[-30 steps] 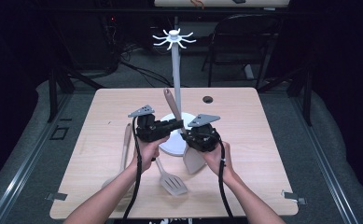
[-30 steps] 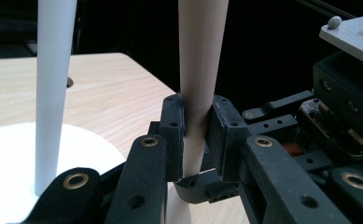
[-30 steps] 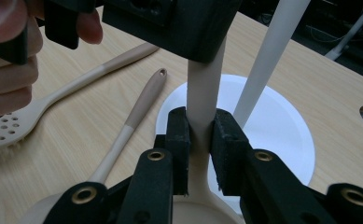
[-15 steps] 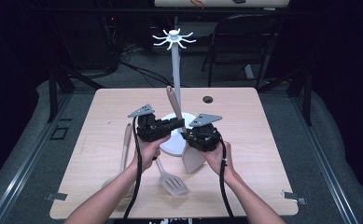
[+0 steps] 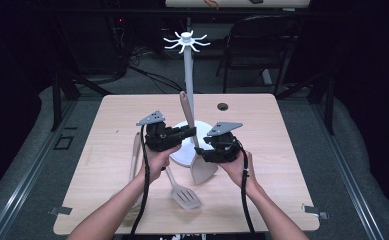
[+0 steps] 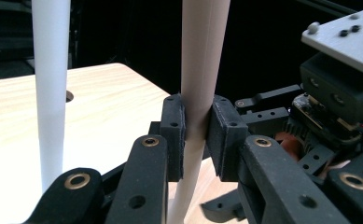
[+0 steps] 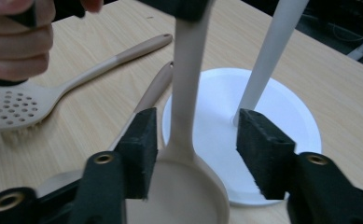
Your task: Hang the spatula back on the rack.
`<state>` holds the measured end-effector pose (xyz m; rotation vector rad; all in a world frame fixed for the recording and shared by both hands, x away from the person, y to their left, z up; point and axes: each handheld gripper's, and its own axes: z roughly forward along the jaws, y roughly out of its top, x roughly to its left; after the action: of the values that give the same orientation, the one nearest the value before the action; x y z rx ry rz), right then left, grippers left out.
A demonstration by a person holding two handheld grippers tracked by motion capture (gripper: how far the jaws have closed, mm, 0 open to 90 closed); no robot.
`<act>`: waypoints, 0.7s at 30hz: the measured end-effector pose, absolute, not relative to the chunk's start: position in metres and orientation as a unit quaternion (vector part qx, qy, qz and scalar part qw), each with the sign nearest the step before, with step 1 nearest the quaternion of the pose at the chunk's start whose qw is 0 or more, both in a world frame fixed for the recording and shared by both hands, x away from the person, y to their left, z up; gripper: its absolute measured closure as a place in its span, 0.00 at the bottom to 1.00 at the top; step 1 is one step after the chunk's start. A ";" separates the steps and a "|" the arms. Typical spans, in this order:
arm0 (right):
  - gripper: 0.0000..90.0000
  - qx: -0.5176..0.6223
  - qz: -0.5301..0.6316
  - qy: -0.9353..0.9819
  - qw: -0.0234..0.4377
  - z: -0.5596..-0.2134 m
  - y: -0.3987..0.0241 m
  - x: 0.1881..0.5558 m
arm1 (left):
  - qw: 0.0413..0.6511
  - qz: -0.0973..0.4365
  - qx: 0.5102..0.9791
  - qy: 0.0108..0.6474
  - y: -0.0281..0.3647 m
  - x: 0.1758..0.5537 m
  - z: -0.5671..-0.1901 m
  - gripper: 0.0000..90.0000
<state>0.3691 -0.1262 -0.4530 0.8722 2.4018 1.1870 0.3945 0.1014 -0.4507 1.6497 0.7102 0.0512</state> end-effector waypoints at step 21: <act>0.03 0.369 0.324 0.859 0.145 -0.483 -0.199 0.374 | 0.607 0.048 0.738 0.290 0.102 0.399 -0.432 0.86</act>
<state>0.3737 -0.1987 -0.4831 1.0637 2.4740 0.9330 0.3993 0.1019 -0.4323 1.7061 0.6698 0.1105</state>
